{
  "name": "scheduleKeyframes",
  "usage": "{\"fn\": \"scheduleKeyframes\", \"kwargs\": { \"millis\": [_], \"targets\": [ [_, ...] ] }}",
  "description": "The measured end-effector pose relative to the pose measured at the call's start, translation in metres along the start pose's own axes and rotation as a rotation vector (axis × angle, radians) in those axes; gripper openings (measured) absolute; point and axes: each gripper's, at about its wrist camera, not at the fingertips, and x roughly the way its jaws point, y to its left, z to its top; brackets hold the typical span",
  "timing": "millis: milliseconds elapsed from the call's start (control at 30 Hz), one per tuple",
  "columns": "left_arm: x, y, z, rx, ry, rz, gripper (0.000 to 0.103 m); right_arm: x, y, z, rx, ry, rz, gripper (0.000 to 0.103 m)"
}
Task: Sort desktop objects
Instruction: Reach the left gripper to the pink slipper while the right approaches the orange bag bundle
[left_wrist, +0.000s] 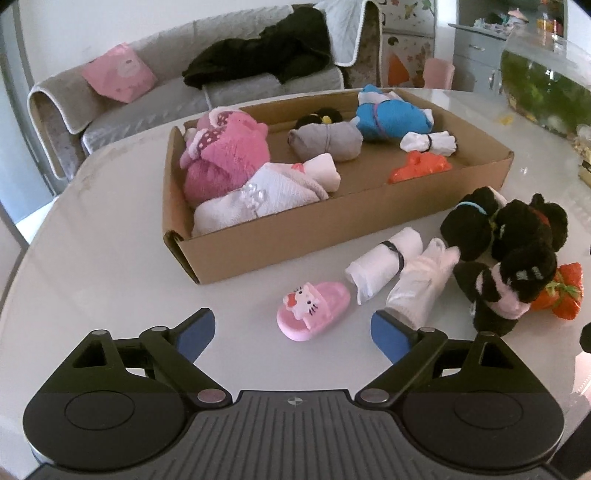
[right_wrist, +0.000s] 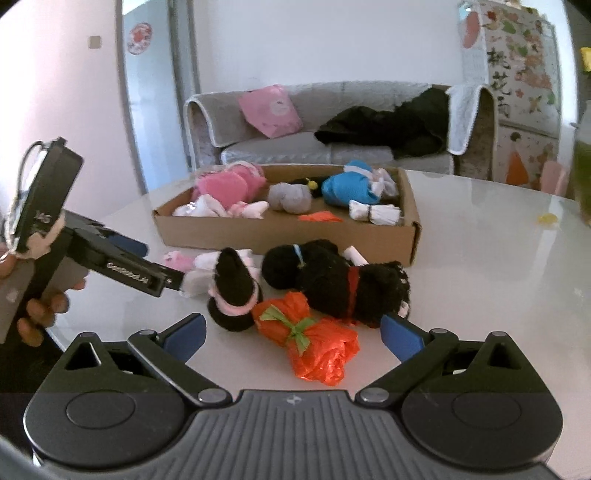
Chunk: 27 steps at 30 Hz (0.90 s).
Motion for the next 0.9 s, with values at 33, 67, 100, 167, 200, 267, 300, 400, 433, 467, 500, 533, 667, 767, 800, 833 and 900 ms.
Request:
{"fn": "scheduleKeyframes", "kwargs": {
  "millis": [33, 67, 100, 167, 200, 267, 300, 400, 433, 467, 500, 533, 667, 767, 800, 833, 900],
  "targets": [
    [0.0, 0.0, 0.0, -0.012, 0.0, 0.0, 0.094, 0.001, 0.002, -0.001, 0.011, -0.001, -0.013, 0.101],
    [0.0, -0.001, 0.0, -0.021, 0.0, 0.005, 0.095, 0.001, 0.004, -0.003, 0.019, -0.004, -0.023, 0.101],
    [0.001, -0.002, 0.001, -0.031, 0.0, 0.016, 0.095, 0.0, 0.007, -0.004, 0.023, -0.01, -0.036, 0.101],
    [0.001, -0.004, 0.0, -0.074, 0.005, 0.048, 0.097, -0.001, 0.013, -0.007, 0.016, -0.02, -0.054, 0.102],
    [0.001, -0.004, 0.0, -0.098, 0.01, 0.055, 0.097, 0.0, 0.016, -0.009, 0.015, -0.022, -0.056, 0.102],
    [0.002, -0.007, 0.001, -0.151, 0.012, 0.103, 0.099, 0.001, 0.016, -0.011, 0.02, -0.02, -0.048, 0.102],
    [0.003, -0.009, 0.001, -0.176, 0.016, 0.121, 0.1, 0.002, 0.016, -0.012, 0.023, -0.018, -0.047, 0.102],
    [0.005, -0.014, 0.002, -0.231, 0.01, 0.173, 0.103, 0.004, 0.015, -0.013, 0.035, -0.022, -0.042, 0.102],
    [0.006, -0.014, 0.002, -0.255, 0.01, 0.178, 0.103, 0.005, 0.015, -0.013, 0.039, -0.02, -0.043, 0.102],
    [0.007, -0.015, 0.002, -0.283, 0.013, 0.177, 0.103, 0.006, 0.015, -0.013, 0.045, -0.02, -0.046, 0.102],
    [0.007, -0.015, 0.003, -0.302, 0.015, 0.177, 0.103, 0.006, 0.016, -0.013, 0.048, -0.023, -0.046, 0.102],
    [0.008, -0.016, 0.002, -0.325, 0.016, 0.18, 0.103, 0.007, 0.017, -0.013, 0.051, -0.027, -0.046, 0.102],
    [0.008, -0.021, 0.003, -0.349, 0.003, 0.215, 0.103, 0.011, 0.02, -0.015, 0.067, -0.026, -0.056, 0.102],
    [0.008, -0.022, 0.002, -0.365, -0.008, 0.234, 0.103, 0.013, 0.023, -0.017, 0.067, -0.03, -0.059, 0.102],
    [0.008, -0.023, 0.001, -0.367, -0.013, 0.237, 0.103, 0.013, 0.023, -0.018, 0.07, -0.031, -0.06, 0.102],
    [0.008, -0.023, 0.0, -0.369, -0.022, 0.241, 0.103, 0.014, 0.024, -0.018, 0.075, -0.031, -0.057, 0.102],
    [0.008, -0.023, 0.0, -0.374, -0.031, 0.246, 0.103, 0.013, 0.023, -0.019, 0.082, -0.037, -0.055, 0.102]
  ]
}}
